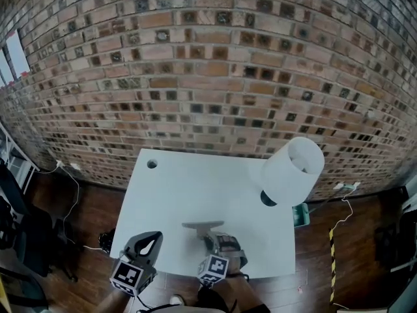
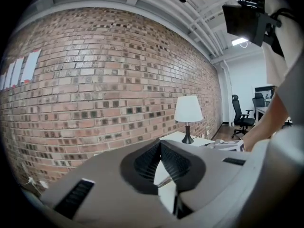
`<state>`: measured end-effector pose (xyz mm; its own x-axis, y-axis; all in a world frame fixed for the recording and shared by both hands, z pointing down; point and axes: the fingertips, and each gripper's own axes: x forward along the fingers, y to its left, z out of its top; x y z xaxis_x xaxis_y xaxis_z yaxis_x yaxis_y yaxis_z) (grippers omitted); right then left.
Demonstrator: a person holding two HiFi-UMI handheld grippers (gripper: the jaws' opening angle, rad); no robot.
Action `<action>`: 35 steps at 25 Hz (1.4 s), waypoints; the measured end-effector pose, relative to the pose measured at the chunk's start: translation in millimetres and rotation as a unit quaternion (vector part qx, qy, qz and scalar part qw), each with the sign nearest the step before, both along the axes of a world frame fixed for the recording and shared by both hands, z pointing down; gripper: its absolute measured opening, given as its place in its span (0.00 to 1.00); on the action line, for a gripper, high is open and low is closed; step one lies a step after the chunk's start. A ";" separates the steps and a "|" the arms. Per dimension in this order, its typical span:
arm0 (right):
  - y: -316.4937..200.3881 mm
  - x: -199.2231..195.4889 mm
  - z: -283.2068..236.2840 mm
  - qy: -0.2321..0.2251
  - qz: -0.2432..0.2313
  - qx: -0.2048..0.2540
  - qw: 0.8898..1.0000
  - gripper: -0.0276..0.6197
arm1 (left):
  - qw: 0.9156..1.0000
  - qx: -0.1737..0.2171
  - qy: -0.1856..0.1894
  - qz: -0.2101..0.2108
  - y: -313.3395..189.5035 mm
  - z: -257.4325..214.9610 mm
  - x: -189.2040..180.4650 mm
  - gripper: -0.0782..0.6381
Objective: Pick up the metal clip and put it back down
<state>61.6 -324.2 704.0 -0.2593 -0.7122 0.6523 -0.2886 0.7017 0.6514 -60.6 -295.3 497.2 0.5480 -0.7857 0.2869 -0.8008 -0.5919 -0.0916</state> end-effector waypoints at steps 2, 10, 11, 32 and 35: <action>4.3 7.1 -15.3 -0.035 0.030 0.003 0.999 0.21 | 1.000 0.009 0.005 0.011 3.0 -5.4 3.6 0.12; 29.0 21.2 -106.3 -0.203 0.152 0.020 0.967 0.13 | 0.996 0.078 0.032 0.043 27.9 -38.2 -1.4 0.12; 33.6 23.2 -122.4 -0.239 0.171 0.025 0.955 0.13 | 0.994 0.089 0.037 0.047 31.3 -44.8 -2.8 0.12; 138.8 42.1 -316.9 -0.555 0.201 0.110 0.800 0.01 | 0.986 0.129 0.099 0.047 97.7 -106.8 -32.7 0.13; 140.3 50.6 -322.3 -0.552 0.191 0.113 0.803 0.01 | 0.986 0.130 0.098 0.045 99.7 -105.8 -23.1 0.13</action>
<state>112.2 -183.9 381.6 -0.3253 -0.9455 0.0169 -0.9446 0.3240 -0.0520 -83.8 -195.6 391.5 0.6440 -0.7641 -0.0359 -0.7632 -0.6386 -0.0988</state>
